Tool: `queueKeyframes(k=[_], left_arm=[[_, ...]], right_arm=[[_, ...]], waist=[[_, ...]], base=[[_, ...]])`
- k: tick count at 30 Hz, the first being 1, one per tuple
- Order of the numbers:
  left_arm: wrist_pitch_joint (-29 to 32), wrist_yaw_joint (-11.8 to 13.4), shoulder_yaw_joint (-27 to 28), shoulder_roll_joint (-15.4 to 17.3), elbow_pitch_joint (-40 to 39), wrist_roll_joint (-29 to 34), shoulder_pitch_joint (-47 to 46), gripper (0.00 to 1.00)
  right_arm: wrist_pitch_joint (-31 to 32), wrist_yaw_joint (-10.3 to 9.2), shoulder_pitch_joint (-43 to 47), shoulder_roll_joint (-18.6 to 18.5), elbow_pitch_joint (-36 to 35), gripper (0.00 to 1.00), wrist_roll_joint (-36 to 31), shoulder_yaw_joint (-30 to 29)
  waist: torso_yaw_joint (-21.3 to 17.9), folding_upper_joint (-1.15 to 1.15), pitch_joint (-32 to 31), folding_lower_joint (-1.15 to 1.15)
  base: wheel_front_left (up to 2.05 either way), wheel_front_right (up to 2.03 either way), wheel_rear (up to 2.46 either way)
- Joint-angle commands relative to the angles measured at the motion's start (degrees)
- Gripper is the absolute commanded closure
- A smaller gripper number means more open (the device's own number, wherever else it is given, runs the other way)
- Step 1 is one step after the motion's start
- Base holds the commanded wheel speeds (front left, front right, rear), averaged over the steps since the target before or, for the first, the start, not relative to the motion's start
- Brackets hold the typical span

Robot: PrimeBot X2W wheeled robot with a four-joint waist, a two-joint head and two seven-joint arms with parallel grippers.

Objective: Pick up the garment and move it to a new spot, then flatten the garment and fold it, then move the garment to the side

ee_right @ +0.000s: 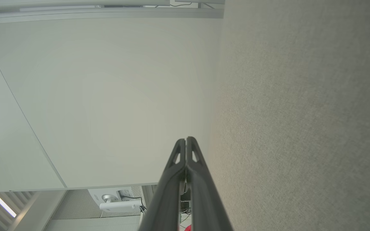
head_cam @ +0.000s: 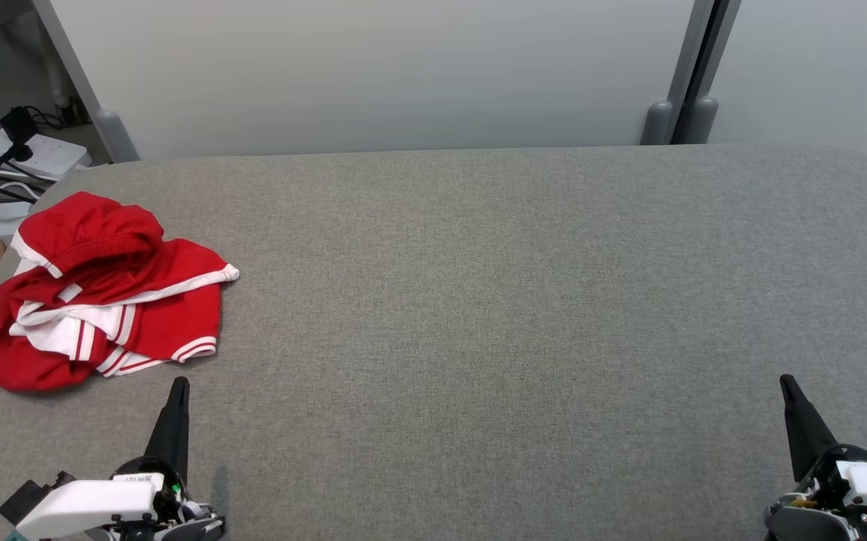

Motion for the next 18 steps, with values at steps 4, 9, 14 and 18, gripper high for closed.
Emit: queueKeyframes(k=[4, 9, 14, 18], left_arm=[[0.2, -0.1, 1.9, 0.8, -1.6, -0.2, -3.3, 1.0], [0.2, -0.1, 1.9, 0.8, -1.6, -0.2, -3.3, 1.0], [0.2, -0.1, 1.9, 0.8, -1.6, -0.2, -3.3, 1.0], [0.0, 0.0, 0.0, 0.0, 0.0, 0.0, 0.0, 0.0]], right_arm=[[0.5, 0.51, -2.5, -0.7, -1.7, 1.0, -0.5, 1.0], [0.6, 0.51, -2.5, -0.6, -1.7, 1.0, -0.6, 1.0], [0.6, 0.51, -2.5, -0.6, -1.7, 1.0, -0.6, 0.9], [0.2, 0.0, 0.0, 0.0, 0.0, 0.0, 0.0, -0.1]], waist=[[0.0, 0.0, 0.0, 0.0], [0.0, 0.0, 0.0, 0.0], [0.0, 0.0, 0.0, 0.0], [0.0, 0.0, 0.0, 0.0]], base=[[0.0, 0.0, 0.0], [0.0, 0.0, 0.0], [0.0, 0.0, 0.0], [0.0, 0.0, 0.0]])
